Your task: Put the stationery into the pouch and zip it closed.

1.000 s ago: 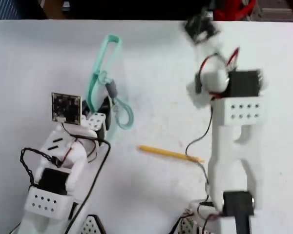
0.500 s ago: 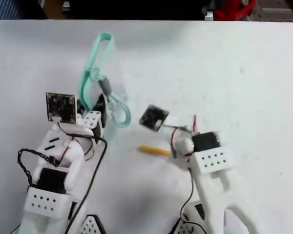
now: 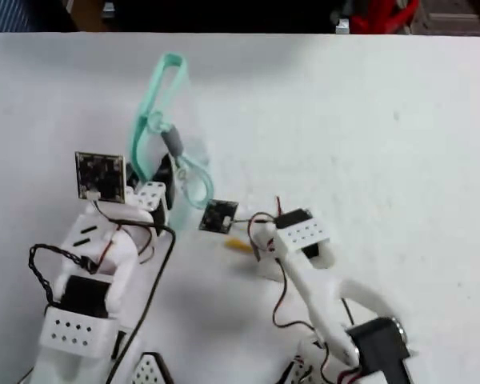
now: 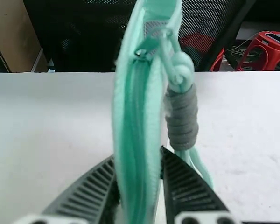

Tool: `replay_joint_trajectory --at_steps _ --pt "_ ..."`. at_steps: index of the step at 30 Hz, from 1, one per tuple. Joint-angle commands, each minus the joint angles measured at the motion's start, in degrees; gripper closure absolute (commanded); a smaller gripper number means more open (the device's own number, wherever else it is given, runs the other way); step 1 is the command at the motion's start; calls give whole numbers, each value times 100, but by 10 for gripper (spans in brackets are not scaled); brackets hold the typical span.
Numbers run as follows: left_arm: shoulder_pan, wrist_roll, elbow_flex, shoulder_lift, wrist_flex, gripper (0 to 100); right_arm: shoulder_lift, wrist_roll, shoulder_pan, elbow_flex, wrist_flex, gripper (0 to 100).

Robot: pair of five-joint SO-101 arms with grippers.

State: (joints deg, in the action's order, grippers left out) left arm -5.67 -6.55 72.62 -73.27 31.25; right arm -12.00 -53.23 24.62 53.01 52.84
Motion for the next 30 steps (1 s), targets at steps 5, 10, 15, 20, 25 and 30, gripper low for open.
replay_joint_trajectory --at_steps 5,10,15,20,25,30 --pt "40 44 -70 -75 -167 879 -963 -44 -1103 -1512 1077 978" --pt "-119 53 -70 -75 -149 879 -2589 -9 -1560 -2866 1701 981" --pt "-470 360 70 -92 -176 883 -3204 897 -1543 -3921 1657 981" --pt "-954 712 141 -92 -132 884 -3213 2374 -1499 -5064 1429 981" --pt "-954 747 211 -101 -176 884 -3196 3578 -866 -5407 488 981" --pt "-954 747 202 -101 -176 884 -2985 4369 -259 -5046 -936 981"
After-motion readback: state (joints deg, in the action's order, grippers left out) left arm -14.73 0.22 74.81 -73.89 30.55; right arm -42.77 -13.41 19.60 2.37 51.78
